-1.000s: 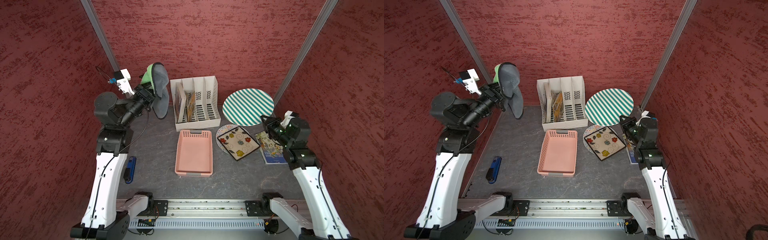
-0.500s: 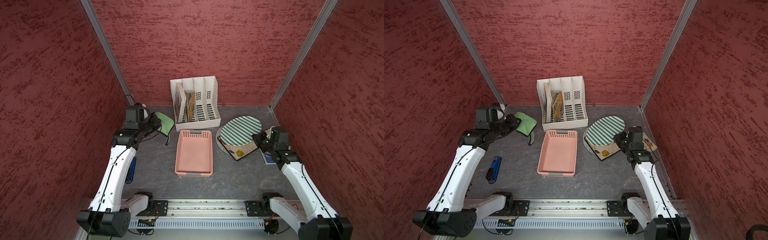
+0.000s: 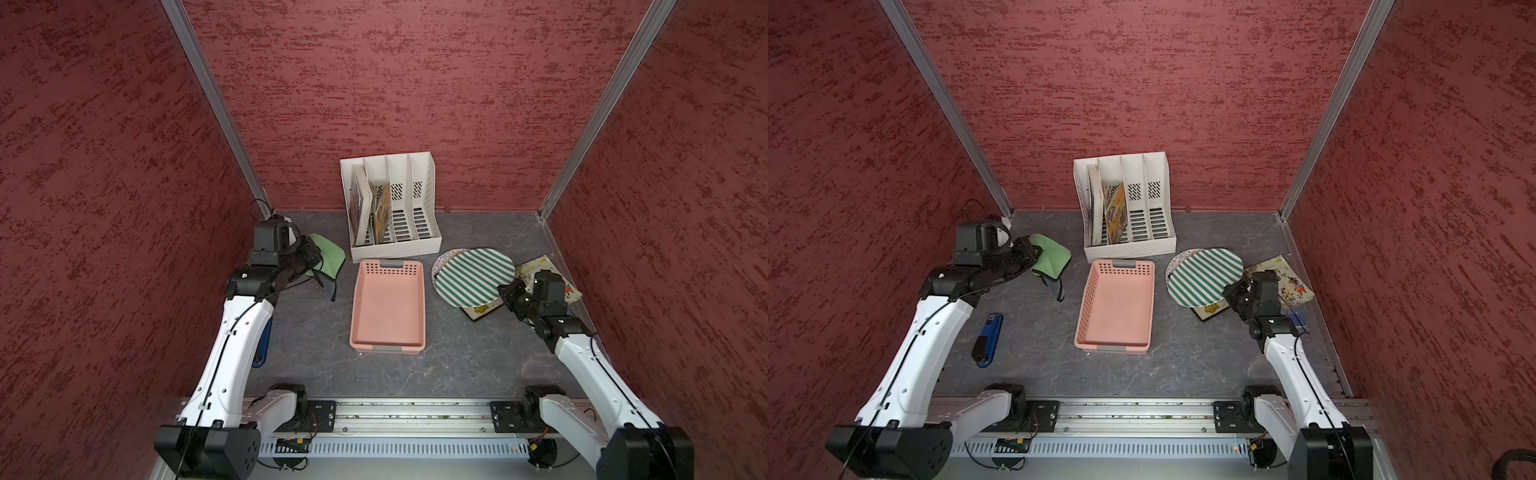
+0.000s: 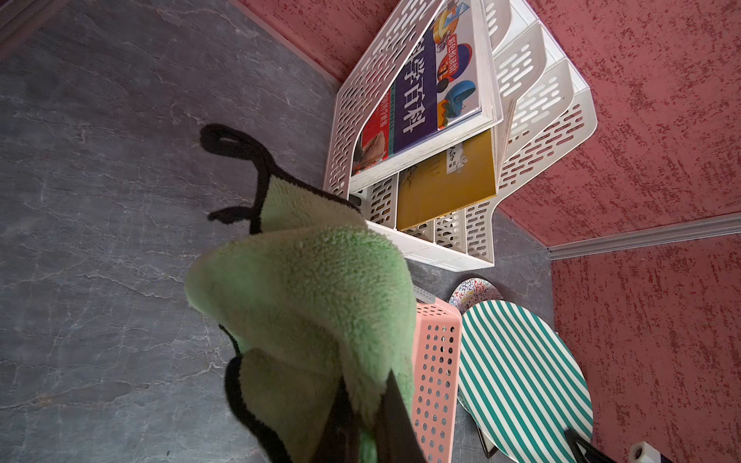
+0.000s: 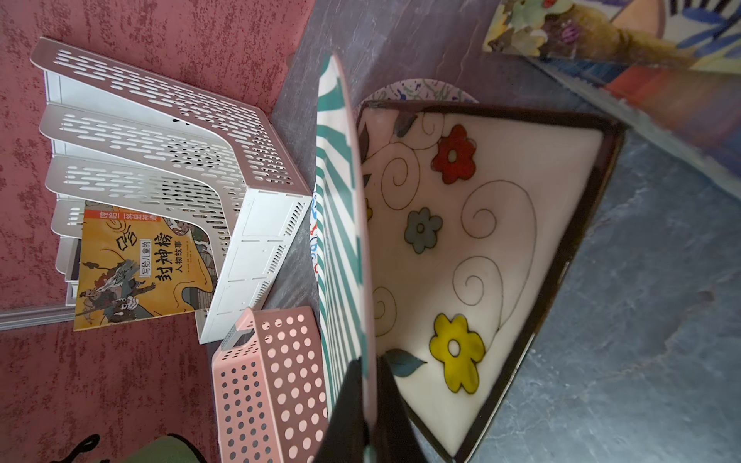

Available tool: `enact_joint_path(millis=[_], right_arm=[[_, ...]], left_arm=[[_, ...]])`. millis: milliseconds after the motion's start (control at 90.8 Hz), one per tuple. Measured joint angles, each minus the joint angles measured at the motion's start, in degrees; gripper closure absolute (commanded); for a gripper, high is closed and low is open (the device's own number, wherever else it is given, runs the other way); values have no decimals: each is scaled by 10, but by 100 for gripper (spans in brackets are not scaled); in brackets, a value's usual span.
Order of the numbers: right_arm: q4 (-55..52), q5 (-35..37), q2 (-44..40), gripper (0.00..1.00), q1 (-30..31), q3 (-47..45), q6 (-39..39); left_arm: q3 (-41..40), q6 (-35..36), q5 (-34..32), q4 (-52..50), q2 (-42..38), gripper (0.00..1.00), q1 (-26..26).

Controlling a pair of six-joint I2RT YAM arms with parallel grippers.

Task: Wipe the wet plate dry
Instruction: Place the plate on the plate.

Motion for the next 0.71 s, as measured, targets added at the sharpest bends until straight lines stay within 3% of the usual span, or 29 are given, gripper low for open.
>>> enact_joint_path(millis=[408,573,705], right_arm=[[-27,30,43,74,0,-38,26],[-47,44,46,47,0,-42,12],[-74,63,46,33,0,-21,-9]], left_arm=[[14,-8,9,-1,3,100,1],[14,-8,9,-1,3,100,3],[11,-8,9,3,4,100,4]])
